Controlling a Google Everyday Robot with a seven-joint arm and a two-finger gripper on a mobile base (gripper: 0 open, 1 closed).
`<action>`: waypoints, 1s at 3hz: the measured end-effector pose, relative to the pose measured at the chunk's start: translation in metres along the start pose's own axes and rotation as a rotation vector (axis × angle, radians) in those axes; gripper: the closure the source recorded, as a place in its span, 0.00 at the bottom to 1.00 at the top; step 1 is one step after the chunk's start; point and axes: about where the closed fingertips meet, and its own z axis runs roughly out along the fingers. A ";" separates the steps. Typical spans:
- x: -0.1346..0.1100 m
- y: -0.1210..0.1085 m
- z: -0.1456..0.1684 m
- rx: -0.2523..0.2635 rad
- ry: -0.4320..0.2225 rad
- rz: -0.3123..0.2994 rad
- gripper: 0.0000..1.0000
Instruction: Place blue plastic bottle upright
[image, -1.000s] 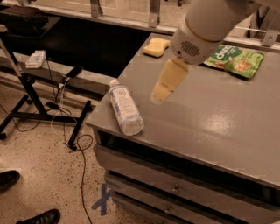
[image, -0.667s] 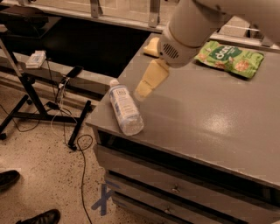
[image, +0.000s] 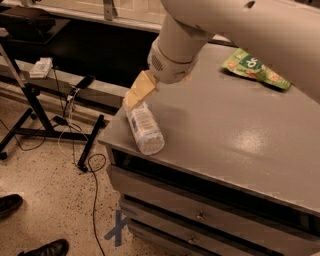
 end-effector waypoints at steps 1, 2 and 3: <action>-0.009 0.017 0.014 0.049 0.026 0.092 0.00; -0.011 0.029 0.030 0.139 0.081 0.147 0.00; -0.011 0.037 0.046 0.195 0.129 0.176 0.00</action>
Offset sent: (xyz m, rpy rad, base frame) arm -0.0024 0.0525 -0.0373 -0.2280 0.0171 -0.3012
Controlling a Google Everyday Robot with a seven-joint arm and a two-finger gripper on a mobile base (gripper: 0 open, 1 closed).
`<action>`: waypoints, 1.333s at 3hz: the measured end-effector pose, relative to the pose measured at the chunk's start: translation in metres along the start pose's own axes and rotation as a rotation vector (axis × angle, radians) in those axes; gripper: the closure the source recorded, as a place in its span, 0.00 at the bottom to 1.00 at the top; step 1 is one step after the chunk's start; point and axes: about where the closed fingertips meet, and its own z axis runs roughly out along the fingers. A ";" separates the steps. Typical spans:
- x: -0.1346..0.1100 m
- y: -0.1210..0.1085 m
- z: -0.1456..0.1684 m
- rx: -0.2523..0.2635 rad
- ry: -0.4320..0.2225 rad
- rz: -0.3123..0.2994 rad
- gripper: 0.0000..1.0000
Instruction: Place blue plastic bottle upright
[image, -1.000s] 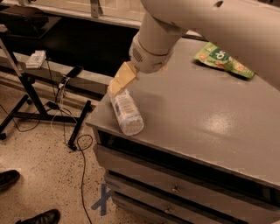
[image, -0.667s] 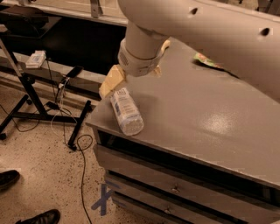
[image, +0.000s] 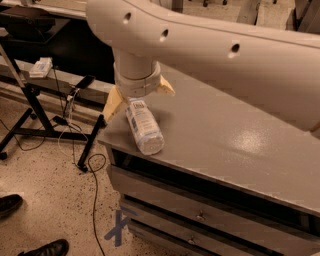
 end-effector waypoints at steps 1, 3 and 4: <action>-0.001 0.005 0.013 0.022 0.032 0.017 0.00; 0.001 -0.006 0.028 0.006 0.049 0.038 0.38; -0.003 -0.017 0.025 0.001 0.031 0.034 0.62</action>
Offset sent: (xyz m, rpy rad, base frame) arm 0.0134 -0.0052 -0.0358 -0.0015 0.0605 -0.0452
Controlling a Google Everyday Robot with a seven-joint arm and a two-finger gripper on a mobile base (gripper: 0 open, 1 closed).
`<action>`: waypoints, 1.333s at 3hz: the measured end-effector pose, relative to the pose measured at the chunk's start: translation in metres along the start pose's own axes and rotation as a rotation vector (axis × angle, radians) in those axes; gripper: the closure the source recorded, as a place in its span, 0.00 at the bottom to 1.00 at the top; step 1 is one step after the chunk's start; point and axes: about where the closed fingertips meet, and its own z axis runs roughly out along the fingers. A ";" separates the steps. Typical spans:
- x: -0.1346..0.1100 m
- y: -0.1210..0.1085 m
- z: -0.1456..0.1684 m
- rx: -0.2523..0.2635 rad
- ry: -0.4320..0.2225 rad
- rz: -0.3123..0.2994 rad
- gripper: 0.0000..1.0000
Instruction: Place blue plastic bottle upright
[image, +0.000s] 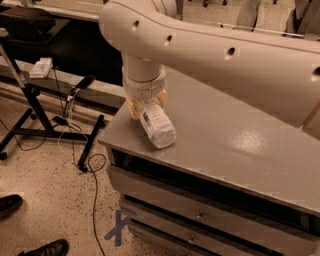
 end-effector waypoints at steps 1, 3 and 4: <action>-0.013 -0.023 -0.016 -0.029 -0.089 -0.031 0.85; -0.057 -0.051 -0.088 -0.136 -0.411 -0.197 1.00; -0.063 -0.047 -0.109 -0.244 -0.596 -0.244 1.00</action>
Offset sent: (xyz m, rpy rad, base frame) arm 0.0636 -0.0362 0.1269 0.2016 -0.3595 0.3263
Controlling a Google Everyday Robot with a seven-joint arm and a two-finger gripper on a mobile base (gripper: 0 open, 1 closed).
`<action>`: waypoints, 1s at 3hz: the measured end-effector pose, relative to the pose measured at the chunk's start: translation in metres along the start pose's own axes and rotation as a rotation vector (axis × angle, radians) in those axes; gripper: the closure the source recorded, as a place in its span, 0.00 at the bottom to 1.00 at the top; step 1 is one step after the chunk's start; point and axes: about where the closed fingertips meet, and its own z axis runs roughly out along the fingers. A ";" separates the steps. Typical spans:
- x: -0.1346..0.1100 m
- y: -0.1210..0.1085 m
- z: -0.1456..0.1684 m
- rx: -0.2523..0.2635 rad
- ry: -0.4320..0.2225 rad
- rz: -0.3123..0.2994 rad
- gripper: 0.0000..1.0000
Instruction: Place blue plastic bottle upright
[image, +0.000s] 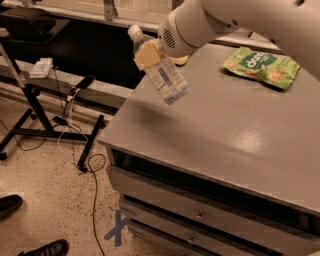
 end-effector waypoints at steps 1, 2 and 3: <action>-0.009 0.004 -0.001 -0.082 -0.182 0.011 1.00; -0.022 -0.006 -0.005 -0.131 -0.372 0.036 1.00; -0.021 -0.022 -0.006 -0.158 -0.532 0.040 1.00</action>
Offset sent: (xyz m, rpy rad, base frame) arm 0.0081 0.0156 0.0416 0.4034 -0.5298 0.3160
